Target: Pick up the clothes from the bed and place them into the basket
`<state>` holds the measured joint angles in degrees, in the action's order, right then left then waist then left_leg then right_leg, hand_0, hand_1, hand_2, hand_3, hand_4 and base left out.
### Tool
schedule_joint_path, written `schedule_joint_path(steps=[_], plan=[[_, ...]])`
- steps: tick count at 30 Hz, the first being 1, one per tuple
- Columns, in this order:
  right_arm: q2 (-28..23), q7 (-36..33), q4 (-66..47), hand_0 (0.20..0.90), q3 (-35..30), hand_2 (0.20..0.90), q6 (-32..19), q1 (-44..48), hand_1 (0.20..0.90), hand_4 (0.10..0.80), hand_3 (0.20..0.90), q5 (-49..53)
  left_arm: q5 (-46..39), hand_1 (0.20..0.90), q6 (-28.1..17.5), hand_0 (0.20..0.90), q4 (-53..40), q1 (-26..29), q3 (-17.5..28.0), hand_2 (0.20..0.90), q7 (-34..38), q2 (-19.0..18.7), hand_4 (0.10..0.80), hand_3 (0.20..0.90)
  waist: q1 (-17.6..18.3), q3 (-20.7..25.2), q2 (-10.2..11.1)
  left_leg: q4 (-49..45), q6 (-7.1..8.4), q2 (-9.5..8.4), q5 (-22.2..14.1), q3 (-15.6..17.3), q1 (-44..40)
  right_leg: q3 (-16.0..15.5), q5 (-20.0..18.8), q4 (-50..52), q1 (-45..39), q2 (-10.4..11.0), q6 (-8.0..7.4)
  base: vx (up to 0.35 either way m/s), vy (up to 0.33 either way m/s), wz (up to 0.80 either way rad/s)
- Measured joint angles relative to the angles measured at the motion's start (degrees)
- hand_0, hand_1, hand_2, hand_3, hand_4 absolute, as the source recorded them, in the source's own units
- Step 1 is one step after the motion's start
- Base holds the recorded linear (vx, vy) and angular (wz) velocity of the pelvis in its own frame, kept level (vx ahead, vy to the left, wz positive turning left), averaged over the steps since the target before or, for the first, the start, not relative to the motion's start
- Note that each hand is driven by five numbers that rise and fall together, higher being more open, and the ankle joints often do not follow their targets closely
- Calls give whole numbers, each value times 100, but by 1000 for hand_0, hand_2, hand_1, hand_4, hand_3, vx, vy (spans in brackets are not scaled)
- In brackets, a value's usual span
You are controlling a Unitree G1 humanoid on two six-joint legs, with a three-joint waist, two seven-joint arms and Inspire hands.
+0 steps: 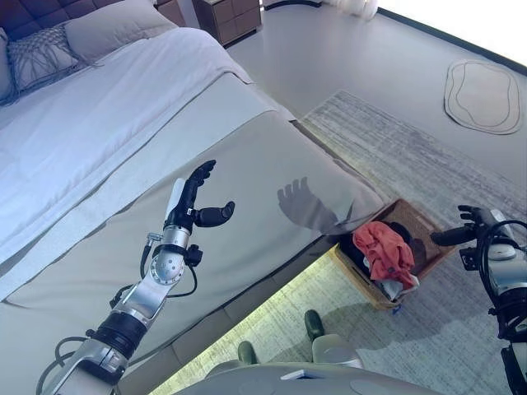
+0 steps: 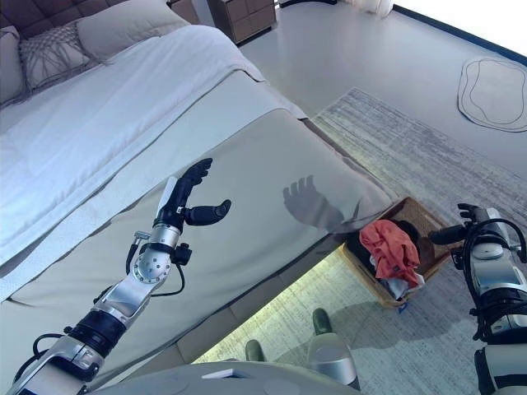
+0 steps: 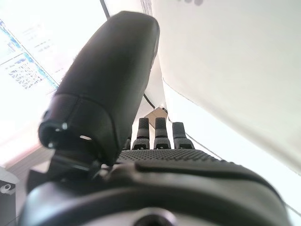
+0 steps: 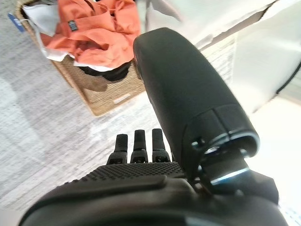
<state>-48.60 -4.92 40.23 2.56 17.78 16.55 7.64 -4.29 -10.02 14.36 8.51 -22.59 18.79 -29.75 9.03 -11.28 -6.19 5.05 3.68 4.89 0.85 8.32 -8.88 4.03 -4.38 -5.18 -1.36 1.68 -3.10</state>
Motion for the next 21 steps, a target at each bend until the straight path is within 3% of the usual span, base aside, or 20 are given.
schedule_joint_path(steps=[6, 13, 21], plan=[[77, -184, -651, 900, -2, 900, -272, -1, 900, 800, 900, -185, -79, 900, -2, 900, 59, -2, 1, 900, -243, 104, 800, 900, 46, -79, -5, 1, -1, 4, -1, -8, -63, -6, 0, -1, -68, -5, 0, 16, 52, 1], [720, -480, -1374, 900, 22, 900, -547, -105, 900, 800, 900, -328, -57, 900, -31, 900, 412, -74, 24, 900, -246, 411, 800, 900, -25, -78, -6, 0, -5, 14, 8, -190, -71, -161, 0, -2, -158, -4, 1, -9, 20, 10], [1252, -758, -2380, 900, 490, 900, -975, -546, 900, 800, 900, -906, 139, 900, -34, 900, 763, -577, 313, 900, -4, 684, 800, 900, -490, -71, 13, 0, 8, 11, 72, -559, 76, -494, 2, -7, -185, 30, 4, -10, 19, 22]])
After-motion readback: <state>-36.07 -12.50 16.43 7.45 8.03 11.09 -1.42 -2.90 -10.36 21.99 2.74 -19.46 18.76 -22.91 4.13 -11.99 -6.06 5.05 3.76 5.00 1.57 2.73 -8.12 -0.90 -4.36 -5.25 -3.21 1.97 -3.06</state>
